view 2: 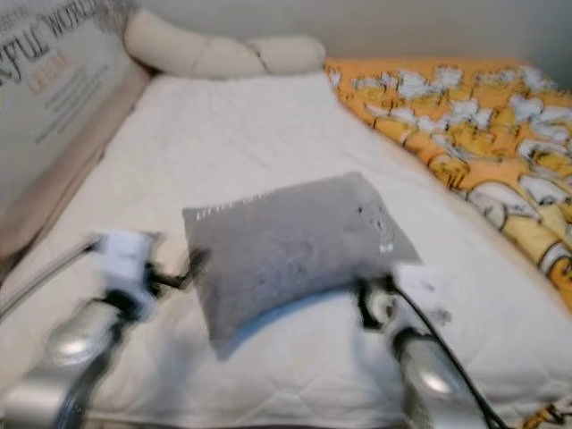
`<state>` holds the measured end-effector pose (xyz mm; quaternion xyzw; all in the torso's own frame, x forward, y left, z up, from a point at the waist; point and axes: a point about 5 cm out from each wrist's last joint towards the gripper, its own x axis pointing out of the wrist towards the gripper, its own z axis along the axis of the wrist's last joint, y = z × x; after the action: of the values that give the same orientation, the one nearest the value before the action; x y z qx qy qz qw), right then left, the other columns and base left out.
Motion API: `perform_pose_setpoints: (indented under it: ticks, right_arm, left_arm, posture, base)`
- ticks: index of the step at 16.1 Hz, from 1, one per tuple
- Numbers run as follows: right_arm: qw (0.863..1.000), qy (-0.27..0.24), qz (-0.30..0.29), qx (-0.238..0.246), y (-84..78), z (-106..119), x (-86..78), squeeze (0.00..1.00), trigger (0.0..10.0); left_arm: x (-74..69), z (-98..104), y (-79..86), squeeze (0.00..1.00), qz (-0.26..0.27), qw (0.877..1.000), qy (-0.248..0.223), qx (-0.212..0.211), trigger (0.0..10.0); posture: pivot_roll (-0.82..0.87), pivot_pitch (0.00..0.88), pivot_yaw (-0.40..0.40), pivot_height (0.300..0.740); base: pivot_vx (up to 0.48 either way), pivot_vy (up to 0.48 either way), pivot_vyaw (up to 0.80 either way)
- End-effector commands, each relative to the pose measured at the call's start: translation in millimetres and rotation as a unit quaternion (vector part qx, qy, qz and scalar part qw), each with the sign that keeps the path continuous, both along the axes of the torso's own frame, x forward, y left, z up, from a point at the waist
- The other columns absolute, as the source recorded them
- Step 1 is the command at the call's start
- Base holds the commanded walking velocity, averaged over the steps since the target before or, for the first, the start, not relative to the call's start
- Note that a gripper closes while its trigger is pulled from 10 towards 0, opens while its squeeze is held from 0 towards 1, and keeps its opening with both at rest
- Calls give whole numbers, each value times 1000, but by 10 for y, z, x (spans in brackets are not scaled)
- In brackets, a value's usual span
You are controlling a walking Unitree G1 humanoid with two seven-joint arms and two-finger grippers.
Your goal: Clean up the room
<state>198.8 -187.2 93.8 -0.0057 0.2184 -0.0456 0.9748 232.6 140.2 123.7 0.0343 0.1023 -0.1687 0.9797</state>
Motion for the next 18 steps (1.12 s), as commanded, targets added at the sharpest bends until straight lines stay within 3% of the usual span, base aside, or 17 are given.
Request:
perform_pose_setpoints:
  ticks: [1,6,8,9,10,12,14,15,16,17,18]
  right_arm:
    - [1000,-6,10,13,64,35,17,0,10000]
    - [999,31,20,16,74,-31,15,0,10000]
    - [997,73,15,37,41,-138,46,0,10000]
    - [996,79,7,52,-5,-197,134,776,10000]
    - [995,82,5,61,-18,-221,192,1000,10000]
    - [994,80,9,76,-19,-266,316,1000,10000]
    - [993,92,5,73,-38,-371,488,1000,10000]
    - [993,97,1,73,-51,-425,582,1000,10000]
    - [992,97,-10,81,-62,-467,678,949,10000]
    - [992,93,-15,89,-64,-475,758,0,10000]
    - [991,91,-15,94,-55,-470,824,0,10000]
  left_arm:
    - [-16,-11,91,0,10,1000,4,12,10000]
    - [41,-68,69,0,-3,1000,24,14,10000]
    - [201,-215,73,0,-13,998,54,36,10000]
    - [437,-328,78,0,-4,997,75,24,10000]
    - [562,-384,69,0,-2,996,87,18,10000]
    - [763,-483,100,0,24,995,100,-3,10000]
    - [937,-611,161,0,88,985,132,-65,10000]
    - [995,-661,107,0,99,976,151,-119,10000]
    - [1018,-685,-56,0,74,969,166,-167,10000]
    - [995,-693,-269,0,27,962,178,-205,10000]
    - [921,-737,-494,0,-38,957,194,-213,10000]
  posture:
    - [-76,0,40,740]
    - [-76,0,40,740]
    - [-67,0,31,740]
    - [-64,0,25,740]
    - [-66,0,26,740]
    - [-82,0,37,740]
    - [-100,0,49,740]
    - [-101,0,53,740]
    - [-104,0,55,740]
    - [-101,0,55,740]
    - [-101,0,55,740]
  base:
    - [0,0,0]
    - [0,0,0]
    - [0,0,0]
    - [0,0,0]
    - [0,0,0]
    - [0,0,0]
    - [0,0,0]
    - [0,0,0]
    - [0,0,0]
    - [0,0,0]
    - [0,0,0]
